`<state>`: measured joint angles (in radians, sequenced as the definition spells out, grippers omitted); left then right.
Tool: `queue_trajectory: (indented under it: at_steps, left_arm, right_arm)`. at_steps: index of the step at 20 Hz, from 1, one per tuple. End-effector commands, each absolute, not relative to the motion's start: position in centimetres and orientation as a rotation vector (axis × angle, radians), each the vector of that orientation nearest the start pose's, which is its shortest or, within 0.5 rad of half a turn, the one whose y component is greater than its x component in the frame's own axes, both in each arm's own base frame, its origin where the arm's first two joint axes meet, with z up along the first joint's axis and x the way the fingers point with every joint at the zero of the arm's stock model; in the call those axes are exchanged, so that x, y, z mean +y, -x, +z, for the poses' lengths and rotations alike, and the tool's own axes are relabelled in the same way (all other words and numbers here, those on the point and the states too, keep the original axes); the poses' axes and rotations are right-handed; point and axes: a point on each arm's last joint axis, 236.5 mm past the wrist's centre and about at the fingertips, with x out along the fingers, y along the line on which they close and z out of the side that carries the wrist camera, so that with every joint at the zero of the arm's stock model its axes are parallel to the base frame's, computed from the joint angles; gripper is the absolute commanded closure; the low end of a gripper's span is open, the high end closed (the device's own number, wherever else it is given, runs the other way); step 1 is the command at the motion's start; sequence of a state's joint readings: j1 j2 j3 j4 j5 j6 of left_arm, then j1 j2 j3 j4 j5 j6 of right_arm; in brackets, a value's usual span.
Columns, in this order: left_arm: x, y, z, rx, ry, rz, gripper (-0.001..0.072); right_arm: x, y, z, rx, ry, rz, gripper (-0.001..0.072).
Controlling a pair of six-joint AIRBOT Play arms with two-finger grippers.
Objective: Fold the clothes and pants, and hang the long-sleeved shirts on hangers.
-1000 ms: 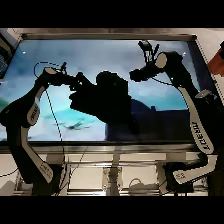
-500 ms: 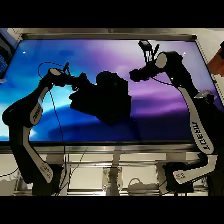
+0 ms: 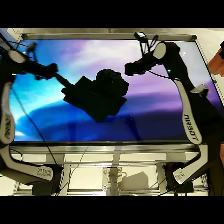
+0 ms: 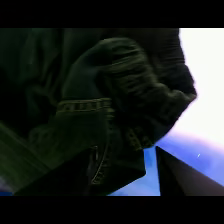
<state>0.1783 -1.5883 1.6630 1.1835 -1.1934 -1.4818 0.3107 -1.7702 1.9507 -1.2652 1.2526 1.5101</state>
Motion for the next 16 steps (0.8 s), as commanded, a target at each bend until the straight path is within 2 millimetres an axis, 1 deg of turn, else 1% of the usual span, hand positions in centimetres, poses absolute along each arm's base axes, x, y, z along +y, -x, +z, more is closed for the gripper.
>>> queue_trajectory:
  at_steps: [1, 2, 3, 5, 6, 8, 9, 11, 12, 13, 14, 16]
  left_arm:
    - [5.3, -46.0, 11.5, 1.072, 0.226, -0.043, 0.0671]
    - [5.7, -45.1, 11.9, 1.081, 0.218, -0.043, 0.0671]
    - [6.2, -44.6, 12.1, 1.089, 0.221, -0.037, 0.0672]
    - [7.2, -43.6, 12.2, 1.107, 0.238, -0.018, 0.0672]
    - [7.6, -43.1, 12.1, 1.122, 0.245, -0.013, 0.0672]
    - [7.8, -41.8, 12.1, 1.162, 0.238, -0.025, 0.0672]
    - [7.7, -41.3, 12.1, 1.179, 0.239, -0.029, 0.0671]
    - [7.4, -40.8, 12.3, 1.188, 0.239, -0.036, 0.0672]
    - [7.0, -40.8, 12.5, 1.181, 0.243, -0.047, 0.0672]
    - [6.5, -41.0, 12.7, 1.174, 0.257, -0.067, 0.0672]
    - [5.8, -41.1, 13.0, 1.163, 0.266, -0.102, 0.0672]
    - [4.9, -41.3, 13.3, 1.15, 0.282, -0.141, 0.0672]
  right_arm:
    - [26.5, -49.2, 6.1, 1.168, -0.026, 0.575, 0.0166]
    - [27.1, -49.0, 5.2, 1.19, -0.037, 0.57, 0.0162]
    - [27.1, -48.9, 4.6, 1.217, -0.062, 0.552, 0.0157]
    - [27.1, -49.2, 4.0, 1.234, -0.111, 0.517, 0.0146]
    - [27.0, -49.8, 4.2, 1.217, -0.143, 0.5, 0.0146]
    - [28.5, -51.1, 5.5, 1.148, -0.236, 0.519, 0.0146]
    - [29.1, -52.1, 6.3, 1.104, -0.289, 0.512, 0.0147]
    - [30.0, -53.9, 7.3, 1.032, -0.381, 0.501, 0.0147]
    - [30.5, -54.4, 7.2, 1.022, -0.428, 0.5, 0.0148]
    - [30.8, -54.6, 6.6, 1.03, -0.46, 0.495, 0.0149]
    - [30.9, -54.6, 5.3, 1.058, -0.466, 0.484, 0.0151]
    - [30.8, -54.1, 2.2, 1.141, -0.467, 0.453, 0.0152]
